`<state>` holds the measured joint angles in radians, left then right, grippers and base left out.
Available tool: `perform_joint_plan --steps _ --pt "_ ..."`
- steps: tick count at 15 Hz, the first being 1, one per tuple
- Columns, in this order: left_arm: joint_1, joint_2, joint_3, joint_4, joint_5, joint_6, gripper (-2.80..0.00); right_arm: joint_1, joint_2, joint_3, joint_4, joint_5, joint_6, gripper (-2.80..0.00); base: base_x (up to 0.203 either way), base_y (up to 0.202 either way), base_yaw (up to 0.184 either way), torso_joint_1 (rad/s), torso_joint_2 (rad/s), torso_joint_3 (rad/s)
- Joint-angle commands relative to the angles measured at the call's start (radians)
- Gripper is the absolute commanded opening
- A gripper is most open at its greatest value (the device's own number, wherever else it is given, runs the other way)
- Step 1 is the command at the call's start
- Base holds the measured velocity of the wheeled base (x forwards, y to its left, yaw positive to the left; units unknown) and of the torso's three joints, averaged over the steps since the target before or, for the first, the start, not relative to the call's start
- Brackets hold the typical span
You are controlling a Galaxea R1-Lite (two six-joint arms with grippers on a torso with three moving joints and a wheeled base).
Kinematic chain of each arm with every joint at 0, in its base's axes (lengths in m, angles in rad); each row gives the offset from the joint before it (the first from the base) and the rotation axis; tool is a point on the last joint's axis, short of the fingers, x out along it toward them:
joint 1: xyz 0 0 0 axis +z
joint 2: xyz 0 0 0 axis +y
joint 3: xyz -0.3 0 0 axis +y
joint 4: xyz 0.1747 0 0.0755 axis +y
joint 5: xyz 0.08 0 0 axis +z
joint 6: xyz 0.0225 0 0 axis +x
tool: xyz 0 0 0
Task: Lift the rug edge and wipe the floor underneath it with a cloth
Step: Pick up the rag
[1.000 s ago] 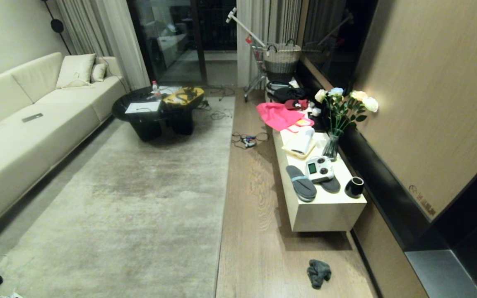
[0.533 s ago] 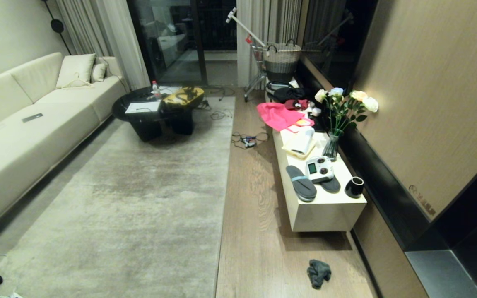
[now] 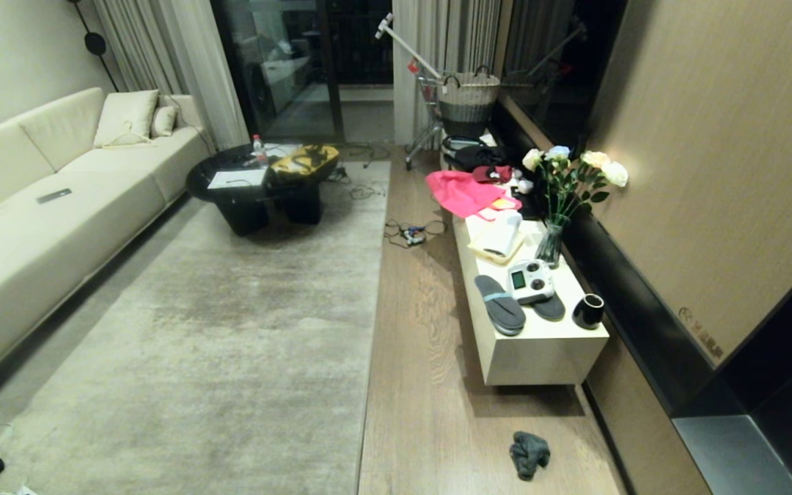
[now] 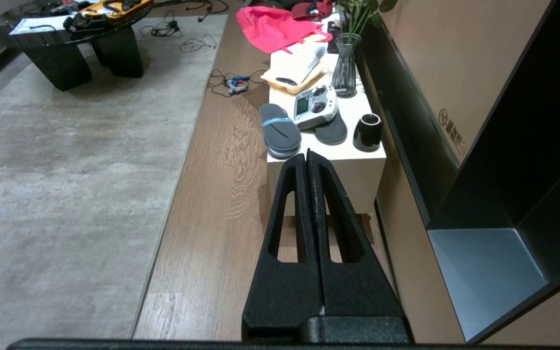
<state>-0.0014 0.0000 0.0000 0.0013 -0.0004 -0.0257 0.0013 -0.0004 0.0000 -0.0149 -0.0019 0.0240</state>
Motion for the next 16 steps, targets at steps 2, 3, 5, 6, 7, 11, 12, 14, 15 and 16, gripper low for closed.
perform_joint_plan --steps 2,3,5,6,7,11,12,14,15,16 --pt "0.000 0.000 0.000 0.000 -0.001 0.000 -2.80 0.000 0.000 0.000 0.000 0.000 0.002 -2.80 0.000 0.000 0.000 -0.121 0.27 0.171" --pt "0.000 0.000 0.000 0.000 0.000 0.000 -2.80 0.000 0.001 0.000 0.000 0.000 0.002 -2.80 0.000 0.000 0.000 -0.128 0.32 0.178" --pt "0.000 0.000 0.000 0.000 0.000 0.000 -2.80 0.000 0.000 0.000 0.000 0.000 0.004 -2.80 0.000 0.000 0.000 -0.122 0.32 0.186" --pt "0.001 0.000 0.000 0.000 -0.001 0.000 -2.80 0.000 0.002 0.000 0.000 -0.001 0.007 -2.80 0.000 0.000 0.000 -0.139 0.33 0.193" --pt "0.000 0.000 0.000 0.000 -0.001 0.000 -2.80 0.000 0.000 0.000 0.000 -0.001 0.007 -2.80 0.000 0.000 0.000 -0.126 0.32 0.193" --pt "0.001 0.000 0.000 0.000 -0.001 0.000 -2.80 0.000 0.001 0.000 0.000 -0.001 0.013 -2.80 0.000 0.000 0.000 -0.127 0.34 0.202" --pt "0.000 0.000 0.000 0.000 0.000 0.000 -2.80 0.000 0.000 0.000 0.000 -0.001 0.013 -2.80 0.000 0.000 0.000 -0.126 0.36 0.217" --pt "0.001 0.000 0.000 0.000 0.000 0.000 -2.80 0.000 0.000 0.000 0.000 -0.001 0.013 -2.80 0.000 0.000 0.000 -0.140 0.36 0.224" --pt "0.000 0.000 0.000 0.000 0.000 0.000 -2.80 0.000 0.002 0.000 0.000 -0.001 0.013 -2.80 0.000 0.000 0.000 -0.133 0.38 0.232" --pt "0.000 0.000 0.000 0.000 0.000 0.000 -2.80 0.000 0.000 0.000 0.000 -0.001 0.013 -2.80 0.000 0.000 0.000 -0.159 0.44 0.271"
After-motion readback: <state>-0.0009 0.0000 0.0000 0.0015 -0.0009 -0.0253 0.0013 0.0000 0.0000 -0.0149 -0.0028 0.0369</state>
